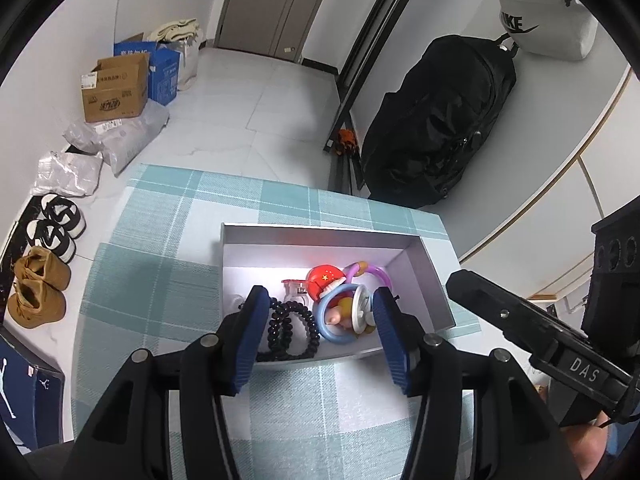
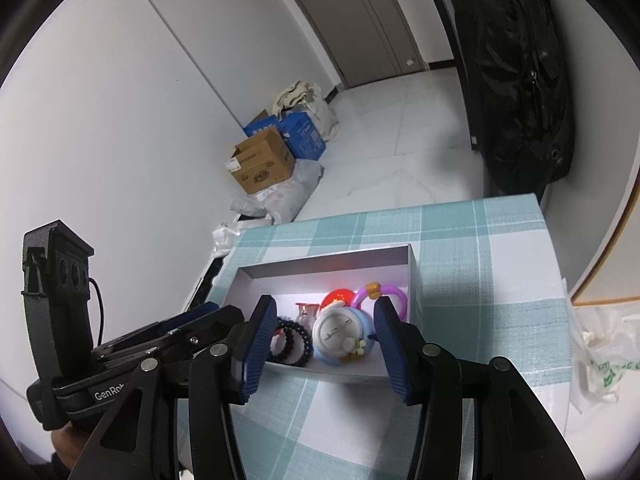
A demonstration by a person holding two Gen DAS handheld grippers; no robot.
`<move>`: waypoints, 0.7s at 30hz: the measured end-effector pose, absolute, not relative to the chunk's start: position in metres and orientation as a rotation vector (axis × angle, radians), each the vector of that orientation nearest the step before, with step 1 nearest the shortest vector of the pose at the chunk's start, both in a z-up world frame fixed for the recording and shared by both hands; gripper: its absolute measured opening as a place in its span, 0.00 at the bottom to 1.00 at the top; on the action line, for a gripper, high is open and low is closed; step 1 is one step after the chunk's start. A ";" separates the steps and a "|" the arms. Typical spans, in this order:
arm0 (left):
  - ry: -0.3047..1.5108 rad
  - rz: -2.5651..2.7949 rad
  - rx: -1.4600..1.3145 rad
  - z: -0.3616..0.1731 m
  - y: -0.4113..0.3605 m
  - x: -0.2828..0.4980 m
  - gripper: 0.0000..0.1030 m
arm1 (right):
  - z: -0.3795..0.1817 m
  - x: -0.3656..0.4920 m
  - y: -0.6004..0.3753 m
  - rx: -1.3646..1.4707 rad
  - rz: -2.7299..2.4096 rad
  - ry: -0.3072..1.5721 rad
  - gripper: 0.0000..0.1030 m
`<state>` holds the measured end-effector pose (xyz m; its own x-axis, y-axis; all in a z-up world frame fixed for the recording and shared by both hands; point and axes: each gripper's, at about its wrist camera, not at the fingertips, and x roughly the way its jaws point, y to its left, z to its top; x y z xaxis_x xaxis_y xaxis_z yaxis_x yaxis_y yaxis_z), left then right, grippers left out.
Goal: Organize jewelry
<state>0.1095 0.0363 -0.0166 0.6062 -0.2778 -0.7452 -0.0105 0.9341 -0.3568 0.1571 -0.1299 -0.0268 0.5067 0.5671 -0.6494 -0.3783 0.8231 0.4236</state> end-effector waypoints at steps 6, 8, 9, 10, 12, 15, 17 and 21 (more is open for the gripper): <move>0.876 -0.137 -0.324 -0.011 0.036 0.098 0.56 | -0.019 0.148 -0.133 0.233 0.580 0.829 0.57; 0.862 -0.132 -0.310 -0.007 0.035 0.094 0.57 | -0.016 0.144 -0.134 0.225 0.581 0.815 0.62; 0.853 -0.129 -0.301 -0.006 0.034 0.092 0.57 | -0.015 0.141 -0.135 0.218 0.581 0.804 0.65; 0.843 -0.127 -0.293 -0.004 0.033 0.089 0.58 | -0.013 0.140 -0.136 0.214 0.581 0.798 0.66; 0.821 -0.119 -0.275 -0.001 0.031 0.085 0.58 | -0.012 0.137 -0.137 0.211 0.584 0.784 0.70; 0.779 -0.089 -0.239 0.004 0.028 0.076 0.58 | -0.011 0.131 -0.139 0.202 0.593 0.766 0.73; 0.759 -0.088 -0.228 0.007 0.026 0.071 0.59 | -0.010 0.125 -0.140 0.199 0.603 0.747 0.77; 0.717 -0.073 -0.189 0.013 0.022 0.058 0.60 | -0.006 0.112 -0.140 0.173 0.617 0.705 0.83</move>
